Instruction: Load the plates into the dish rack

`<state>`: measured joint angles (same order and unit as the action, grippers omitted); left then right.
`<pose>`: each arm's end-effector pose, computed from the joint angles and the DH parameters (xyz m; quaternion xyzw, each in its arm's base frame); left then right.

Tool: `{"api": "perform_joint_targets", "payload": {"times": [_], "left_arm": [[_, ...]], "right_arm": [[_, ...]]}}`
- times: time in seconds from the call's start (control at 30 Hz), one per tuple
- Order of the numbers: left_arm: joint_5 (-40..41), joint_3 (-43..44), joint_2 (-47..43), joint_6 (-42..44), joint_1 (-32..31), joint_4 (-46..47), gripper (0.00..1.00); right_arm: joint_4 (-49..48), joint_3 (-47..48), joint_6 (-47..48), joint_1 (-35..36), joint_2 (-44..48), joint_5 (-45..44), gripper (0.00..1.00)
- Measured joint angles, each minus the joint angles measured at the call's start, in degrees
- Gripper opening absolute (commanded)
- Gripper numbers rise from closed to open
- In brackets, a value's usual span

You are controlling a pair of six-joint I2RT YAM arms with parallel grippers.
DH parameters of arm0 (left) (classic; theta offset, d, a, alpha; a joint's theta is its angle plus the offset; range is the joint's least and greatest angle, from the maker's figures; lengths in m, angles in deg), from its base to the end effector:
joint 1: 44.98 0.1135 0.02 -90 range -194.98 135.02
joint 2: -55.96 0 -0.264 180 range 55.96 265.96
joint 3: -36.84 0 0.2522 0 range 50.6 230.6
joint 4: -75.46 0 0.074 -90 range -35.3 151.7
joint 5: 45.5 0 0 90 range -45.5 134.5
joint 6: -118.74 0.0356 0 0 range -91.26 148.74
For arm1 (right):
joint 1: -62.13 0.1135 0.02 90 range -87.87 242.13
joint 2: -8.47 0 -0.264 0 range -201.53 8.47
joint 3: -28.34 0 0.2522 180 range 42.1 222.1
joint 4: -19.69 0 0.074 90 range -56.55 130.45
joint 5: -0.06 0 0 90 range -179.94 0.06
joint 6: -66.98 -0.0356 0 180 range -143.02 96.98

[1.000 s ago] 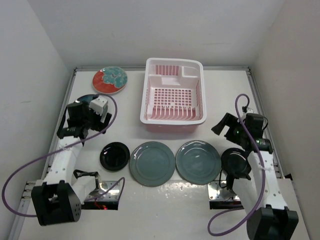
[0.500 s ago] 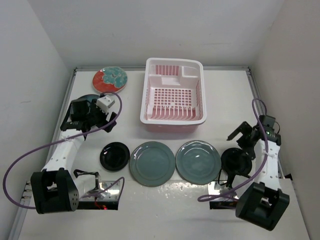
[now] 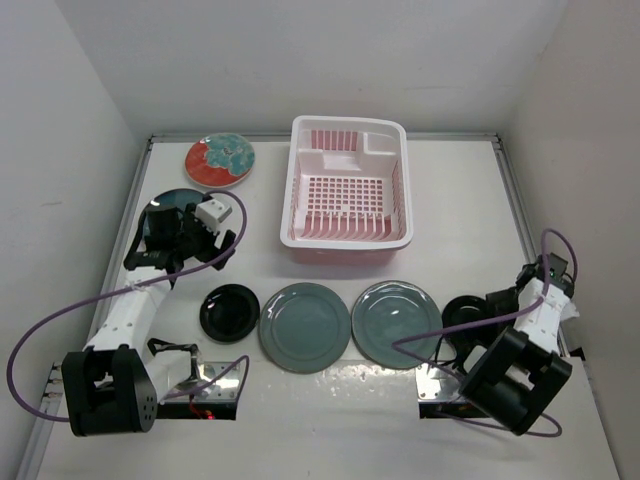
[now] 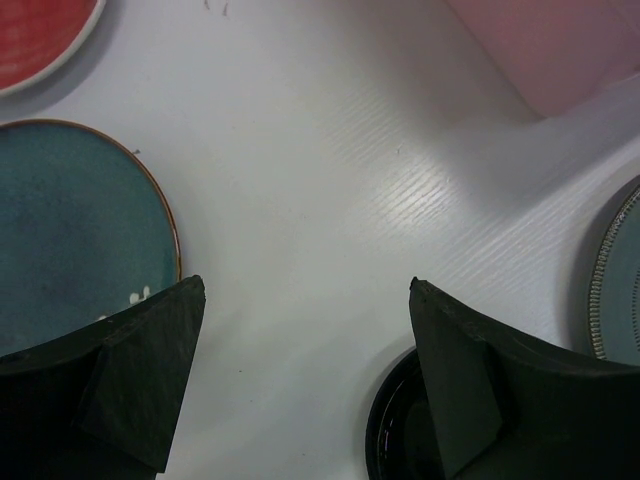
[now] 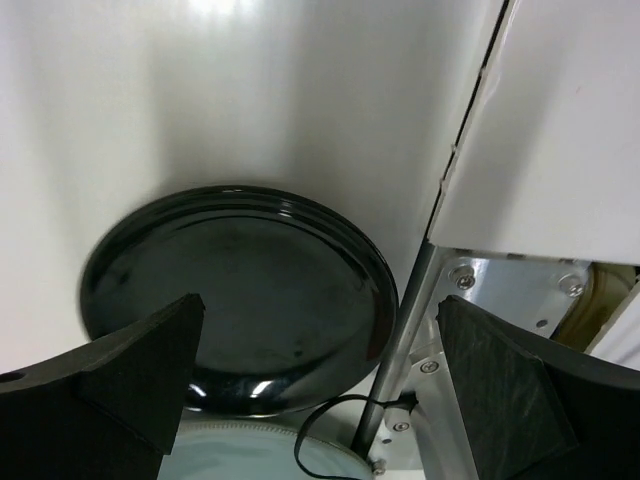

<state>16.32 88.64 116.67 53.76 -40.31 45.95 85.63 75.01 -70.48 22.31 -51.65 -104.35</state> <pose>0.2232 0.0014 0.2392 0.2585 0.8409 -0.1038 0.4641 0.1124 -0.1053 0.1771 0.6901 0.7069 -0.1185 0.0998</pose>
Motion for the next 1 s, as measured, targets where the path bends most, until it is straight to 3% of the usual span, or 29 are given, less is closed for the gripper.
{"api": "perform_joint_targets", "payload": {"times": [0.37,0.5,0.63,0.83,1.0], "left_arm": [[0.42,-0.02,-1.05,-0.11,-0.63,0.94,0.88],[0.61,-0.02,-1.55,-0.24,-0.72,1.01,0.88],[0.98,0.07,-1.86,-0.24,-1.25,0.87,0.88],[1.25,1.03,-2.08,-0.33,-1.60,0.63,0.88],[1.25,1.66,-2.08,-0.63,-1.79,0.37,0.88]], "right_arm": [[-9.77,-7.41,-1.66,-0.48,-6.25,5.95,0.87],[-14.25,-8.39,-0.31,-0.61,-7.30,10.05,0.63],[-16.76,-9.16,2.43,-0.59,-7.39,13.42,0.49],[-25.11,-11.93,5.33,-0.57,-4.00,20.11,0.49],[-45.72,-19.98,6.21,-0.55,-0.33,32.26,0.51]]}}
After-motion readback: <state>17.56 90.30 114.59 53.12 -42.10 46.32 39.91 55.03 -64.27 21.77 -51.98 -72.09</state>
